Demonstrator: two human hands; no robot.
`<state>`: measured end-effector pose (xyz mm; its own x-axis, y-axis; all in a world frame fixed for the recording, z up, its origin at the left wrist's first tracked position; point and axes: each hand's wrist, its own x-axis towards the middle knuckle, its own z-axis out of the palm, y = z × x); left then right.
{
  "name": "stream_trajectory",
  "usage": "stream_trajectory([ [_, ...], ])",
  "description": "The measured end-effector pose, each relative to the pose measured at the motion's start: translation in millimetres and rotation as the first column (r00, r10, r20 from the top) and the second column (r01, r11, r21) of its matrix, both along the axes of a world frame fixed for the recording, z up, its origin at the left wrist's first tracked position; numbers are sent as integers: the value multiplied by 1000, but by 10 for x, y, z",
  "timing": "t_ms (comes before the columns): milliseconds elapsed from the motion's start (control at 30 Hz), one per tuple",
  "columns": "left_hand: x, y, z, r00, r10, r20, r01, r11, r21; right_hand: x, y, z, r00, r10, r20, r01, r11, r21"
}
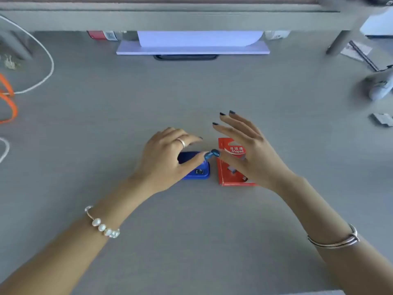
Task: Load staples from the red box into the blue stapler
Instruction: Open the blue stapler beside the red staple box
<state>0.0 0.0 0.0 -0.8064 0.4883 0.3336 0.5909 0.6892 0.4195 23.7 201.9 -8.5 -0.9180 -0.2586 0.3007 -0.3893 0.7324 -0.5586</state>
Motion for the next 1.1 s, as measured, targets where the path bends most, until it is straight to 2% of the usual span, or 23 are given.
stream_trajectory([
  [100,46,-36,-39,999,15,-36,-14,1000,16,67,-41,-62,998,45,-32,-43,998,47],
  [300,75,-87,-113,996,41,74,-49,994,103,96,-156,-155,993,109,-35,-102,982,158],
  [400,73,-75,-141,997,37,67,-45,991,124,93,-235,-195,997,78,-4,-76,978,196],
  [533,92,-70,-157,998,27,63,-36,986,161,88,-232,-231,998,42,-37,-34,980,197],
  [600,82,-105,-123,994,13,112,-47,952,304,90,-220,-236,998,48,-34,-41,983,181],
  [667,64,-158,-69,983,-24,180,-68,869,490,94,-215,-238,998,44,-43,-36,986,166],
  [800,46,-339,53,973,-84,216,-72,777,626,109,-222,-226,997,36,-67,-26,989,149],
  [867,24,-496,134,960,-144,241,-48,763,645,116,-217,-221,997,43,-66,-33,988,149],
  [967,-13,-759,216,939,-242,244,48,795,604,121,-209,-223,996,60,-63,-50,988,147],
  [1100,-45,-1070,231,933,-251,258,41,786,617,126,-212,-214,996,66,-53,-58,988,143],
])
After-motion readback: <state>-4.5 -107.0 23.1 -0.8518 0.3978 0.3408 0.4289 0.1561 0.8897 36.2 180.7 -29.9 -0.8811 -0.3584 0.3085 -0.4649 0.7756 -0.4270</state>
